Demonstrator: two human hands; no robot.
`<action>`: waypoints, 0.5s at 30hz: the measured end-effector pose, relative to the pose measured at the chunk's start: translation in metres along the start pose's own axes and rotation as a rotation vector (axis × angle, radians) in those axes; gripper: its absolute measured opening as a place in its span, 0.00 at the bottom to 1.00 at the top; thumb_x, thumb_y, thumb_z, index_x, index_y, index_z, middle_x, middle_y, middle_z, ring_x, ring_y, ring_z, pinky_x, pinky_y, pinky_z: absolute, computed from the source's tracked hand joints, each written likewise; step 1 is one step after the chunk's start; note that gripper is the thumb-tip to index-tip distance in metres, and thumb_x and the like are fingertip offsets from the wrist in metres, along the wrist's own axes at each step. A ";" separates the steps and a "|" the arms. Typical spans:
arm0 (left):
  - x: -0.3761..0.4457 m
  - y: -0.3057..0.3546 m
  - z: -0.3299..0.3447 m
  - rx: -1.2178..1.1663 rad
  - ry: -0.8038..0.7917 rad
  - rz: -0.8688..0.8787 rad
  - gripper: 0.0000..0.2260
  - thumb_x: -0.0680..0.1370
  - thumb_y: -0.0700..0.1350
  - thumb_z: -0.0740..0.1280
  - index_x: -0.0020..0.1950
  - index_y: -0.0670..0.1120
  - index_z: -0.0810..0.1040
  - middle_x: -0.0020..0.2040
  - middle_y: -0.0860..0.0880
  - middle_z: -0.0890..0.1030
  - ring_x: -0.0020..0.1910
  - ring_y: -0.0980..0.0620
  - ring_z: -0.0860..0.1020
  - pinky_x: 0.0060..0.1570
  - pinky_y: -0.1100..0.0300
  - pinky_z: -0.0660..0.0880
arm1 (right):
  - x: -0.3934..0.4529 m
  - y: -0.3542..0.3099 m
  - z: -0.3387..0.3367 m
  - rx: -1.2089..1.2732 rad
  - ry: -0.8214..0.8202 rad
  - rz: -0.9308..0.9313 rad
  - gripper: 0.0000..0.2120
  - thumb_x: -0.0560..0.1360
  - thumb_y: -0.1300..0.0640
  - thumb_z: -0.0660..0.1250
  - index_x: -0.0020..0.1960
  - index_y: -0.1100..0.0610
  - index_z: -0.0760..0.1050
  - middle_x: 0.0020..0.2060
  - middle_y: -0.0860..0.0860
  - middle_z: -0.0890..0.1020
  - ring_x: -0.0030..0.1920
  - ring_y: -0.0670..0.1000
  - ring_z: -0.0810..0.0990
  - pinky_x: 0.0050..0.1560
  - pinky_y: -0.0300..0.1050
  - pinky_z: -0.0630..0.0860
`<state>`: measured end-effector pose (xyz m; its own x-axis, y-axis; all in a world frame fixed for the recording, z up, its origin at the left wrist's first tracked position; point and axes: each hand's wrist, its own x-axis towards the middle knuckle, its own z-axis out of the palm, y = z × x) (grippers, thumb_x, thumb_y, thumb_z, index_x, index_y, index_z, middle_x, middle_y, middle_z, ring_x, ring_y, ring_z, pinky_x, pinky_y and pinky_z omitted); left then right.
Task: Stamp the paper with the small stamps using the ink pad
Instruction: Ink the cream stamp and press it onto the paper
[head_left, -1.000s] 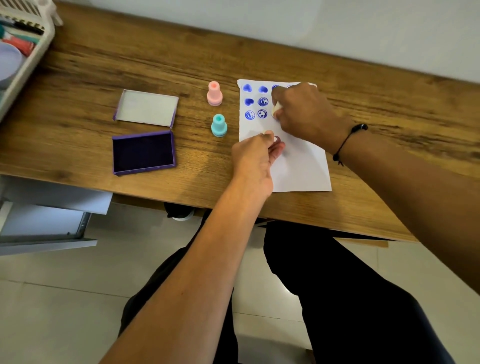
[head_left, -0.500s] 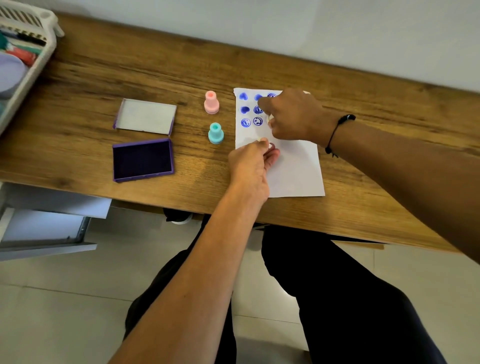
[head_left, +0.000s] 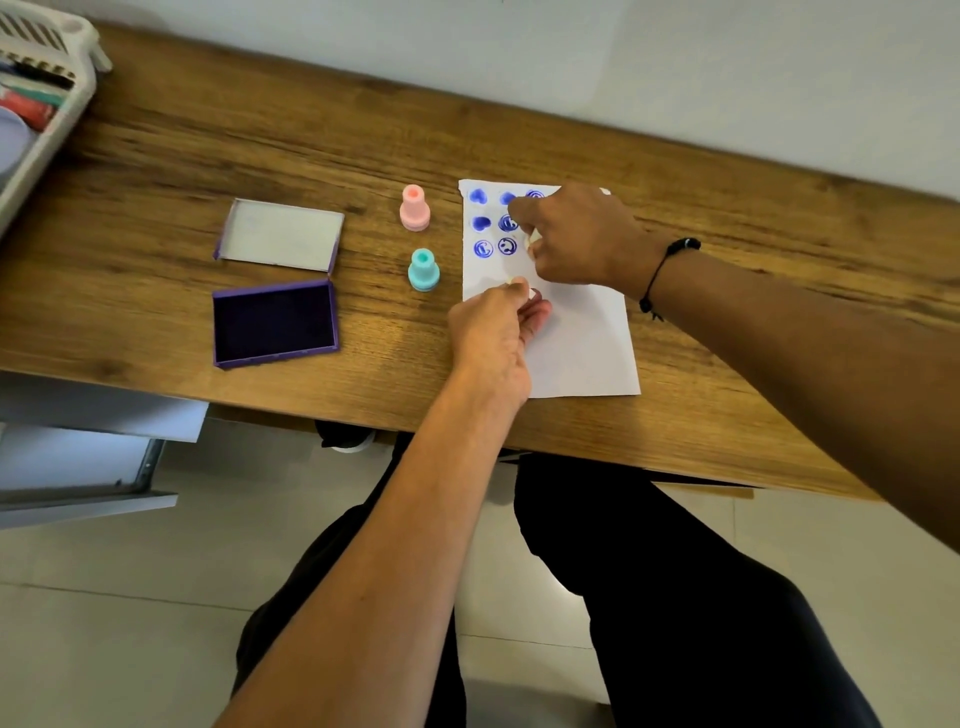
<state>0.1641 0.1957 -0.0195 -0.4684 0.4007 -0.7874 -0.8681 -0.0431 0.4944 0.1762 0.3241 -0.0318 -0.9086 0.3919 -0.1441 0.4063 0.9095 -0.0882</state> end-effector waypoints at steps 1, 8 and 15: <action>0.000 0.001 0.000 -0.003 -0.004 -0.003 0.03 0.75 0.34 0.63 0.45 0.38 0.76 0.37 0.43 0.78 0.36 0.51 0.78 0.44 0.58 0.79 | 0.000 0.000 0.000 0.000 -0.001 0.005 0.14 0.71 0.62 0.59 0.56 0.58 0.72 0.44 0.62 0.81 0.40 0.56 0.67 0.36 0.46 0.63; 0.001 0.002 0.001 -0.016 0.007 -0.006 0.02 0.75 0.33 0.63 0.46 0.38 0.75 0.35 0.43 0.76 0.35 0.50 0.77 0.43 0.58 0.78 | -0.003 -0.001 -0.003 0.055 -0.008 0.040 0.10 0.70 0.64 0.58 0.50 0.59 0.73 0.46 0.61 0.81 0.44 0.61 0.74 0.37 0.47 0.66; 0.002 0.007 -0.005 -0.028 -0.021 -0.002 0.04 0.75 0.34 0.63 0.40 0.38 0.73 0.37 0.43 0.76 0.37 0.49 0.77 0.42 0.59 0.79 | -0.022 0.006 -0.054 0.539 0.239 0.249 0.03 0.69 0.58 0.64 0.41 0.57 0.75 0.43 0.55 0.82 0.41 0.53 0.78 0.36 0.40 0.72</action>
<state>0.1563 0.1915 -0.0190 -0.4635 0.4195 -0.7805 -0.8735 -0.0681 0.4821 0.1932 0.3279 0.0238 -0.7521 0.6590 -0.0059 0.5429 0.6145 -0.5724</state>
